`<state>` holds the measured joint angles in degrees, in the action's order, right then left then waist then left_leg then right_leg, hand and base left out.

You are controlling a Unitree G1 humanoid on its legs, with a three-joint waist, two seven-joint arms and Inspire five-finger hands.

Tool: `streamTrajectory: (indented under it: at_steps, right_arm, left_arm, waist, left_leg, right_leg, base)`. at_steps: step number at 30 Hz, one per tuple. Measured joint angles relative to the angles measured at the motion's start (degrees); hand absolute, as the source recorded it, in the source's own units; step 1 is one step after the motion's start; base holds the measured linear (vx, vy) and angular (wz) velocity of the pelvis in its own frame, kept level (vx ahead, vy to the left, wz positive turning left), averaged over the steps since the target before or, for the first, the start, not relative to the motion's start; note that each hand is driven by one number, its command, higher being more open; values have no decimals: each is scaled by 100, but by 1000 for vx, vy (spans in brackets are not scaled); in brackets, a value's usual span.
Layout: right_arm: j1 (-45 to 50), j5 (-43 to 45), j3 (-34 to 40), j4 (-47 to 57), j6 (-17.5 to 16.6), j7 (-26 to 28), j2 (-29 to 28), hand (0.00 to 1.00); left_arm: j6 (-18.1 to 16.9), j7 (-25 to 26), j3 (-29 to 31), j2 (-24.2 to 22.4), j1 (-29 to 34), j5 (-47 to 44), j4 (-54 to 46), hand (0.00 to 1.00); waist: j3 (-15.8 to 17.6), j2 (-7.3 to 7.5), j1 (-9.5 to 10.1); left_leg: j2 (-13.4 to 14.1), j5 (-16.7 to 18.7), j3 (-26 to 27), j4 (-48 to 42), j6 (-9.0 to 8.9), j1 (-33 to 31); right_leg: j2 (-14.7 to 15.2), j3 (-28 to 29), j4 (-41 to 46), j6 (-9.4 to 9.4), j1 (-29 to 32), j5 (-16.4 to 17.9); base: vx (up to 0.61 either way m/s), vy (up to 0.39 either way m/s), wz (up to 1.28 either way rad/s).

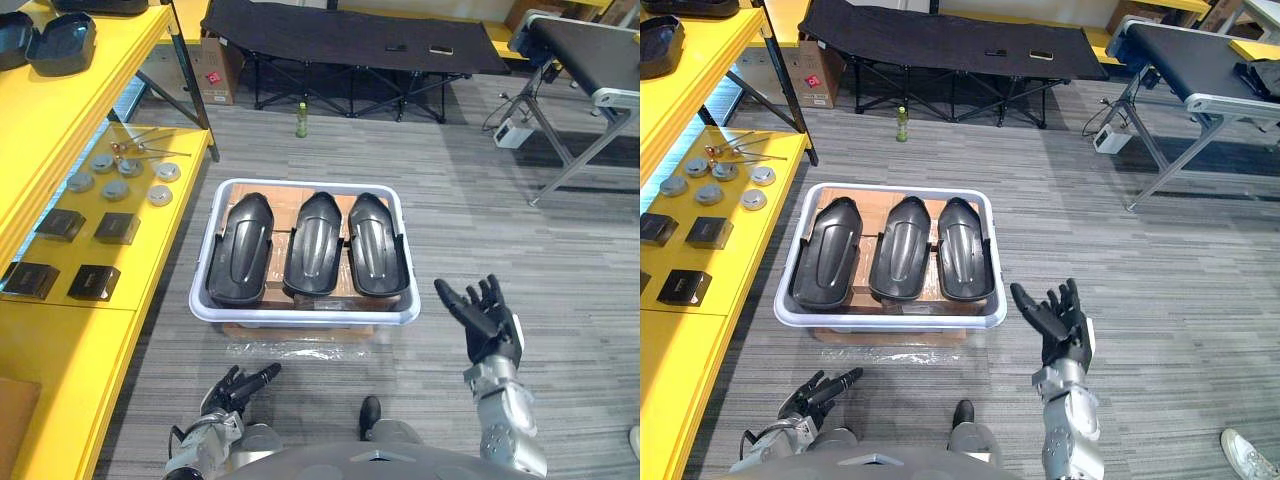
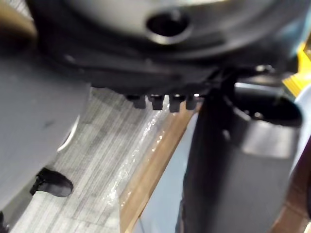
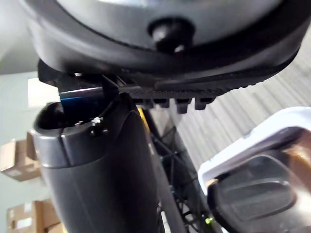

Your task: Walk over and take three plastic housings, then place them on the shelf

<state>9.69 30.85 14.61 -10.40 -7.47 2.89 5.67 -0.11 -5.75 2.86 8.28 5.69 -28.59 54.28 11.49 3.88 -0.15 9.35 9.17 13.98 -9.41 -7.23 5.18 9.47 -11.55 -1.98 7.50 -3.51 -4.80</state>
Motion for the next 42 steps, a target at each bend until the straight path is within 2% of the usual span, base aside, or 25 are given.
streamTrajectory:
  at_steps: [6, 9, 10, 15, 22, 24, 25, 29, 31, 35, 38, 42]
  right_arm:
    - [-1027, -142, 361, -312, 618, -906, 845, 100]
    - [-1840, -141, 503, -934, 871, -1280, 1424, 100]
    - [-2298, -145, 556, -1314, 1022, -1399, 1774, 100]
    - [-3202, -130, 565, -2064, 1259, -1584, 2627, 100]
    - [-4302, -112, 461, -2934, 1522, -1453, 3681, 100]
    - [-4611, -124, 301, -3242, 1611, -1348, 3875, 100]
    - [-4793, -131, 116, -3455, 1676, -1259, 4046, 100]
    - [-5191, -386, -322, -3899, 1755, -1005, 4191, 100]
    - [-5310, -588, -533, -4091, 1848, -837, 4192, 100]
    - [-5392, -762, -779, -4236, 1890, -509, 4212, 100]
    - [-5394, -807, -971, -4265, 1886, -283, 4467, 100]
    - [-5458, -810, -1150, -4265, 1876, -101, 4616, 100]
  left_arm:
    - [-7, -70, 152, -15, 72, 241, -126, 100]
    - [9, -101, 242, -26, 136, 228, -208, 100]
    - [20, -128, 319, -5, 127, 210, -253, 100]
    - [-9, -216, 386, -9, 202, 188, -298, 100]
    - [-195, -516, 361, 23, 156, 195, -540, 100]
    - [-256, -581, 313, 45, 129, 185, -547, 100]
    - [-266, -612, 215, 68, 84, 131, -547, 100]
    - [-345, -649, -10, 71, -51, 21, -538, 100]
    - [-355, -657, -74, 66, -118, -40, -534, 100]
    - [-389, -676, -184, 69, -197, -142, -535, 100]
    - [-377, -649, -292, 57, -292, -249, -526, 100]
    - [-372, -650, -312, 51, -298, -293, -525, 100]
  waist:
    - [141, -112, 71]
    - [427, -210, 144]
    - [640, -268, 166]
    - [1031, -409, 315]
    - [1470, -463, 312]
    - [1519, -505, 311]
    - [1563, -578, 325]
    - [1682, -768, 374]
    - [1720, -800, 455]
    - [1757, -841, 497]
    - [1782, -895, 592]
    - [1787, -905, 605]
  left_leg:
    - [-65, 42, -430, -174, 56, -372]
    - [-70, 109, -599, -457, 89, -722]
    - [-76, 123, -717, -616, 99, -952]
    - [-101, 97, -902, -855, 141, -1413]
    - [-190, 123, -1142, -1228, 199, -1731]
    - [-190, 145, -1167, -1353, 222, -1871]
    - [-190, 176, -1199, -1444, 241, -1956]
    - [-201, 249, -1239, -1674, 274, -2175]
    - [-215, 264, -1252, -1771, 287, -2296]
    - [-280, 319, -1418, -1837, 299, -2512]
    - [-315, 303, -1437, -1835, 309, -2598]
    - [-344, 252, -1473, -1821, 313, -2656]
  right_leg:
    - [66, -232, 102, 0, 146, 0]
    - [86, -280, 210, 12, 350, -10]
    - [101, -354, 290, 11, 488, -13]
    - [104, -431, 295, -9, 753, -120]
    - [167, -504, 375, 2, 867, -132]
    - [175, -495, 455, 2, 989, -131]
    - [179, -481, 515, 2, 1056, -131]
    - [215, -449, 730, 1, 1274, -121]
    - [235, -396, 836, 1, 1422, -120]
    - [271, -415, 973, -1, 1629, -116]
    - [314, -405, 1075, 0, 1749, -116]
    - [338, -431, 1094, -1, 1795, -118]
  base:
    - [-72, 14, 24]
    - [-111, 25, 19]
    - [-131, 24, 25]
    - [-53, 13, 15]
    - [-6, 22, 6]
    - [-31, 38, -3]
    - [-41, 40, -1]
    - [-73, 52, -2]
    - [-95, 41, -7]
    - [-109, 31, 6]
    - [-79, 23, 3]
    - [-31, 18, 5]
